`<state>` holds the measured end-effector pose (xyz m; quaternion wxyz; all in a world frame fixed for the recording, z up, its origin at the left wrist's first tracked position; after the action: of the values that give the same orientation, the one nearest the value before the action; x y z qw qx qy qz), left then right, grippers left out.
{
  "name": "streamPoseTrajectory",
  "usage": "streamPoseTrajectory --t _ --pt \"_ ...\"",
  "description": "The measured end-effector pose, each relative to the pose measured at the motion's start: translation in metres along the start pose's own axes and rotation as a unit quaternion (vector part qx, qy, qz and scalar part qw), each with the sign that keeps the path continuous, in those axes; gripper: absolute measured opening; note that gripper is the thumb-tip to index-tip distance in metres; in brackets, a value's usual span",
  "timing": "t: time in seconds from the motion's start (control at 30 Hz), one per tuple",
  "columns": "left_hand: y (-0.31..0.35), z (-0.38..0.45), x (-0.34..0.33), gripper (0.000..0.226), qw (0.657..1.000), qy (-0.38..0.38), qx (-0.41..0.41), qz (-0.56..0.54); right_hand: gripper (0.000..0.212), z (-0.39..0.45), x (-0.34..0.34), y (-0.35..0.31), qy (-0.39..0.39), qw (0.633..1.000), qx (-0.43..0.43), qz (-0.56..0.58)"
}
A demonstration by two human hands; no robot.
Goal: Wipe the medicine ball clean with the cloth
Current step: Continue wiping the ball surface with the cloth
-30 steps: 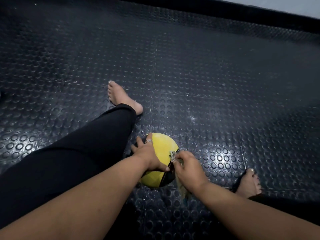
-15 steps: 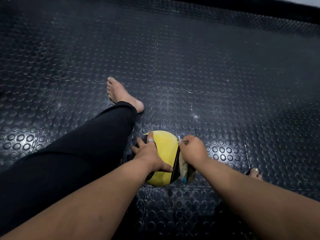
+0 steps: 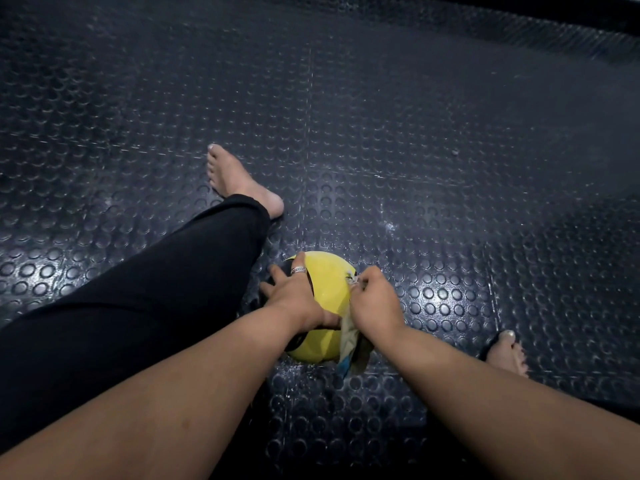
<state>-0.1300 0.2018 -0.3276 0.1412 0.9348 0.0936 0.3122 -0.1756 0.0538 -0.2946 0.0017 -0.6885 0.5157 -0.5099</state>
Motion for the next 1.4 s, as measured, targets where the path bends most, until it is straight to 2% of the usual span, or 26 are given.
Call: streamPoseTrajectory --t 0.17,0.27,0.43,0.53,0.6,0.73,1.0,1.1,1.23,1.4 --pt "0.003 -0.008 -0.004 0.142 1.000 0.004 -0.004 -0.011 0.006 0.030 0.006 0.011 -0.020 0.999 -0.005 -0.035" --pt "-0.001 -0.011 -0.007 0.142 1.000 0.012 -0.008 -0.026 0.016 0.019 0.009 0.001 -0.017 0.995 0.053 -0.078" --pt "-0.005 -0.010 -0.004 0.140 0.999 0.016 -0.006 -0.052 0.016 -0.046 0.000 -0.009 -0.028 0.989 0.147 -0.014" --pt "0.001 -0.014 -0.007 0.140 0.999 0.018 -0.006 -0.051 0.016 -0.027 0.008 0.001 0.025 0.992 0.122 -0.014" --pt "0.005 -0.019 -0.012 0.140 0.999 0.019 -0.010 -0.048 0.015 0.000 0.015 0.007 0.053 0.996 0.077 -0.017" --pt "0.008 -0.021 -0.016 0.139 0.999 0.022 -0.014 -0.048 0.014 0.036 0.015 0.012 0.010 1.000 0.013 -0.016" --pt "0.005 -0.014 -0.009 0.139 0.997 0.030 -0.018 -0.068 0.011 -0.020 0.010 -0.011 0.005 0.990 0.144 0.013" --pt "0.006 -0.015 -0.010 0.139 0.997 0.033 -0.020 -0.066 0.014 -0.016 0.010 -0.007 0.012 0.991 0.133 0.026" --pt "0.004 -0.015 -0.011 0.138 0.998 0.033 -0.018 -0.060 0.013 0.022 0.015 -0.010 0.008 0.996 0.086 -0.014" --pt "0.001 -0.011 -0.006 0.140 0.997 0.029 -0.021 -0.070 0.011 0.000 0.012 -0.024 0.014 0.990 0.140 -0.010"
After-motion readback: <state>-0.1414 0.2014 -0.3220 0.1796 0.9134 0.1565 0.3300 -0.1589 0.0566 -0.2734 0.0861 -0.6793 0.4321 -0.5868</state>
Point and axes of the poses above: each hand's wrist, its own z-axis towards the middle knuckle, its own x-axis out of the back of the hand, y = z × x, the point moved 10 cm from there along z, towards the middle knuckle, and after that the axes turned 3 degrees about z, right-handed, at the moved point
